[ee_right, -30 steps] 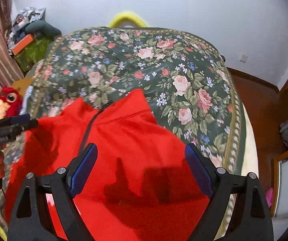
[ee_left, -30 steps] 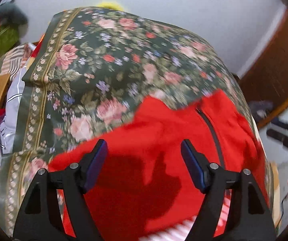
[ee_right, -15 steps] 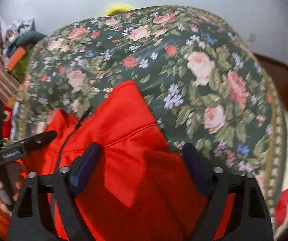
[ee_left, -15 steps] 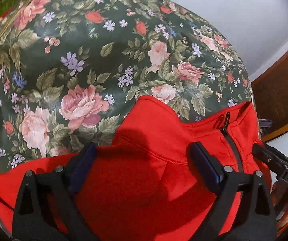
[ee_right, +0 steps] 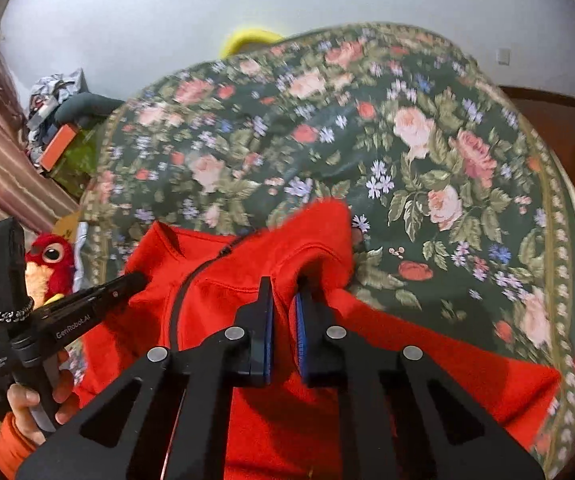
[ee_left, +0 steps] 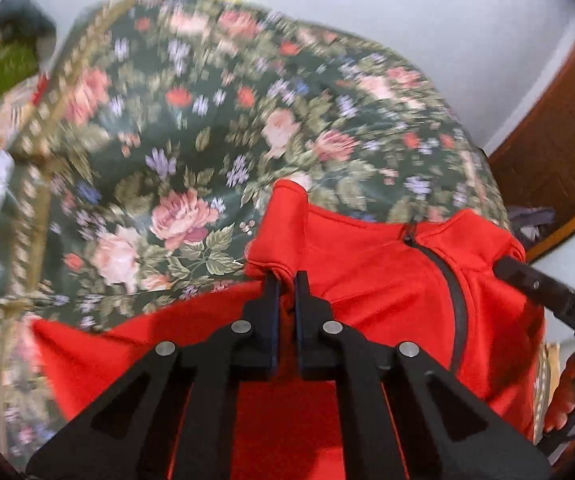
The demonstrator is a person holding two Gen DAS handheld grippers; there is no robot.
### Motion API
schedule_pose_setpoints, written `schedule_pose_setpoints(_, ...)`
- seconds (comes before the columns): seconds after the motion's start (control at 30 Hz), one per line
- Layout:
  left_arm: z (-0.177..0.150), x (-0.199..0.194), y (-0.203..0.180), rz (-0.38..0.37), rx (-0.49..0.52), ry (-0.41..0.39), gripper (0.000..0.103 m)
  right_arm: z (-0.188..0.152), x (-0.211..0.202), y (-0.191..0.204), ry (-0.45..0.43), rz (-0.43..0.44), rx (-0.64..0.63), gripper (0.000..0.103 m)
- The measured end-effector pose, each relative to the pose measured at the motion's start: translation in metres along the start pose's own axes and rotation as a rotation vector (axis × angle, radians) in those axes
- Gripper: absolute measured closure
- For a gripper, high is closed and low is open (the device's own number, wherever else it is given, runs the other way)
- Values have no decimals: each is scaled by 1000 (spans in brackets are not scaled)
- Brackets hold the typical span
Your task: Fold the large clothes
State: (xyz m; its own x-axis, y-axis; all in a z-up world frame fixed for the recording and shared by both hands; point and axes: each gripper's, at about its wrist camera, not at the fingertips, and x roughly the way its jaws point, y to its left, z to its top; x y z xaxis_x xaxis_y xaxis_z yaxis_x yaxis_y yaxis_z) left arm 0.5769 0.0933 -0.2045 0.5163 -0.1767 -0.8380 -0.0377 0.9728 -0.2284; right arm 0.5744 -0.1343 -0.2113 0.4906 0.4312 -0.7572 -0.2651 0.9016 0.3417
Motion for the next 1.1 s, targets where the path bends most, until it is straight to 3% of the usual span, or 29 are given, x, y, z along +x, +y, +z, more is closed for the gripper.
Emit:
schedule_pose_setpoints(0.23, -28, -105, -33, 7, 135, -103, 99, -30, -80, 23, -79, 34, -67, 94)
schedule_pose_setpoints(0.5, -97, -175, -66, -15, 228, -113, 99, -99, -144, 41, -88, 74, -101, 94)
schedule_pose_setpoints(0.77, -184, -185, -65, 12, 271, -52, 99, -173, -155, 46, -12, 77, -116, 95)
schedule_pose_setpoints(0.97, -232, -169, -44, -10, 199, 41, 100, -216, -152, 37, 60, 66, -117, 95)
schedule_pose_setpoints(1.1, -260, -165, -38, -29, 176, 80, 100, -236, -154, 23, 87, 92, -52, 96)
